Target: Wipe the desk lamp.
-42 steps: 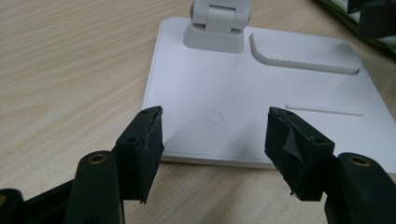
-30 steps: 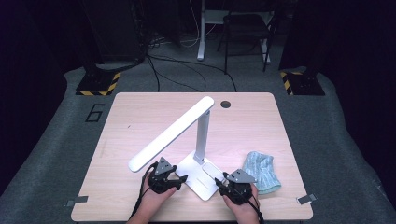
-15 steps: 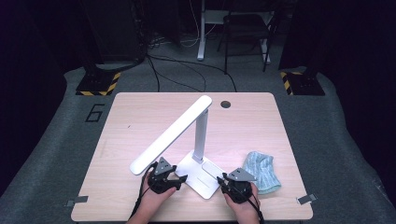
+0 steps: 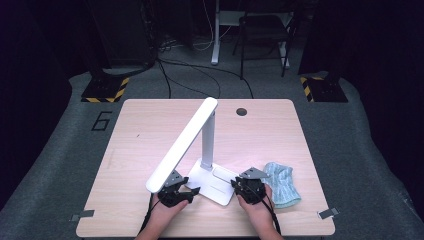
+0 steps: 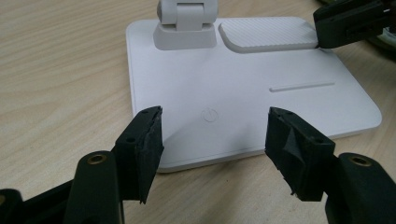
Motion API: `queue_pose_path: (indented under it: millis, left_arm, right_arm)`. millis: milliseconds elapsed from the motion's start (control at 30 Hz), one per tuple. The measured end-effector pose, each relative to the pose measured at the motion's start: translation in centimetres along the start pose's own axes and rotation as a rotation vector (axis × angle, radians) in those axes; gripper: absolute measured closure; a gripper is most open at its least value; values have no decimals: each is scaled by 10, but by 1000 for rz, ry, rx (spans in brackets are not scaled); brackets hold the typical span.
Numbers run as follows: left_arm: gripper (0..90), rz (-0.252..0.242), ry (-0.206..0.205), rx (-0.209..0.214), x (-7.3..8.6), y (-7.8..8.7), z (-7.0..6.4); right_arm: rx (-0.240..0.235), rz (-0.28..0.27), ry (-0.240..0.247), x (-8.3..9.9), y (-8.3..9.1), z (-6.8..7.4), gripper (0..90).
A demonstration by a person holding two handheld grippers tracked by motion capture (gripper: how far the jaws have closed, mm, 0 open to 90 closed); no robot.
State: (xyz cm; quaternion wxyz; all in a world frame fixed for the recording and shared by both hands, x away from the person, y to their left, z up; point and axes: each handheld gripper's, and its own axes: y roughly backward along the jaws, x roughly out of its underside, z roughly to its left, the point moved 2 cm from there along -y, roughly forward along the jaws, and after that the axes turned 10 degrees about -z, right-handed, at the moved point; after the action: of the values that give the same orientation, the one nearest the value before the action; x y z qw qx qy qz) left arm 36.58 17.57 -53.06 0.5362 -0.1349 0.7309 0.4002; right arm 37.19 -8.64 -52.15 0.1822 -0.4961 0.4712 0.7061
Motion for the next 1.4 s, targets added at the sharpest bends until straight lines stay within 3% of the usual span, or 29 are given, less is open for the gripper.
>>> queue_pose_path:
  millis: [133, 400, 500, 533, 567, 733, 767, 800, 933, 967, 1000, 1400]
  left_arm:
    - [368, -11, 24, -5, 1, 0, 1]
    - [368, -15, 10, -11, 0, 0, 2]
    - [369, -15, 9, -51, 1, 1, 4]
    - [368, -13, 17, -57, 1, 2, 6]
    - [368, -27, 60, -63, 1, 2, 7]
    - [365, -6, 102, -67, 3, 2, 11]
    - [365, -4, 88, -70, 4, 1, 12]
    - [367, -1, 100, -60, 4, 1, 10]
    - [365, 23, 19, -55, 4, 1, 8]
    - [365, 20, 34, -56, 5, 0, 6]
    - [365, 28, 13, -52, 5, 0, 6]
    - [367, 39, 9, -7, 7, -4, -6]
  right_arm:
    - [1, 11, -1, -5, -7, -1, 739]
    - [-2, 9, 6, -14, -21, -8, 735]
    - [5, 10, 11, -16, -26, -10, 731]
    - [7, 6, 6, -18, -29, -10, 730]
    - [7, 6, 7, -18, -30, -10, 729]
    - [3, 3, 17, -22, -36, -12, 729]
    - [6, 9, 15, -22, -37, -13, 729]
    - [6, 3, 14, -23, -39, -13, 729]
    - [12, 14, 24, -26, -42, -15, 726]
    - [14, 10, 11, -27, -44, -16, 726]
    - [14, 12, 14, -27, -44, -17, 726]
    - [25, 3, -3, -29, -45, -19, 646]
